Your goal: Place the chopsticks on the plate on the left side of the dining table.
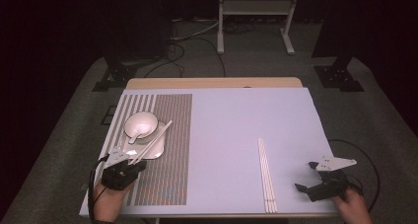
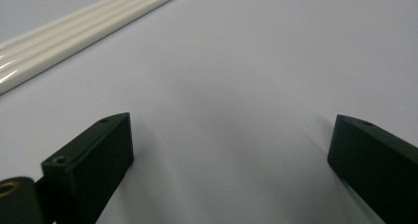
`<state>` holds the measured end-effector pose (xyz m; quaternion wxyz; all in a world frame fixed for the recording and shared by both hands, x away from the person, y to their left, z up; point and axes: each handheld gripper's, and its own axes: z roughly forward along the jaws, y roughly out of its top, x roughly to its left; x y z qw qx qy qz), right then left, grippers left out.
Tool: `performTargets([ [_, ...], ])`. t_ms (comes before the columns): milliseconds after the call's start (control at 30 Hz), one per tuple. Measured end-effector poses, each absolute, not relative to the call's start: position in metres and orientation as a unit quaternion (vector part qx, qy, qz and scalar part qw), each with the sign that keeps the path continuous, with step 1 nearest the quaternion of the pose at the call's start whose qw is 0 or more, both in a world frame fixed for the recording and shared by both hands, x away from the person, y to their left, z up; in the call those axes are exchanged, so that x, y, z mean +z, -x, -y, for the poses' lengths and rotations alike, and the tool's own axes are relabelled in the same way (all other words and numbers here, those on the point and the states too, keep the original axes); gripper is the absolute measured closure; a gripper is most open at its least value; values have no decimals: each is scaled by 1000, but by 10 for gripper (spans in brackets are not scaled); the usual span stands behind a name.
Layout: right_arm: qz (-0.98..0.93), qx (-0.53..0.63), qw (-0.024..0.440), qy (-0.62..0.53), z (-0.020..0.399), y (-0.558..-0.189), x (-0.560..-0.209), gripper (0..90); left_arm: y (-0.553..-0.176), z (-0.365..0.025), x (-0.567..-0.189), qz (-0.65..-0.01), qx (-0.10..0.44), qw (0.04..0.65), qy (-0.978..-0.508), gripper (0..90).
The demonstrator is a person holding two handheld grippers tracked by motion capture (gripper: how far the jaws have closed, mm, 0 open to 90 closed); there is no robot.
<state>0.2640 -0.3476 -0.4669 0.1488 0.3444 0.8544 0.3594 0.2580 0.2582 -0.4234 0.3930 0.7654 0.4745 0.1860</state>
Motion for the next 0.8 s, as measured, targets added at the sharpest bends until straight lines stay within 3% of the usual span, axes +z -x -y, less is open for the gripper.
performTargets([
  [800, -854, 360, 149, -344, 348, -264, -467, 22, -265, -270, -439, -500, 197, 353, -766, 896],
])
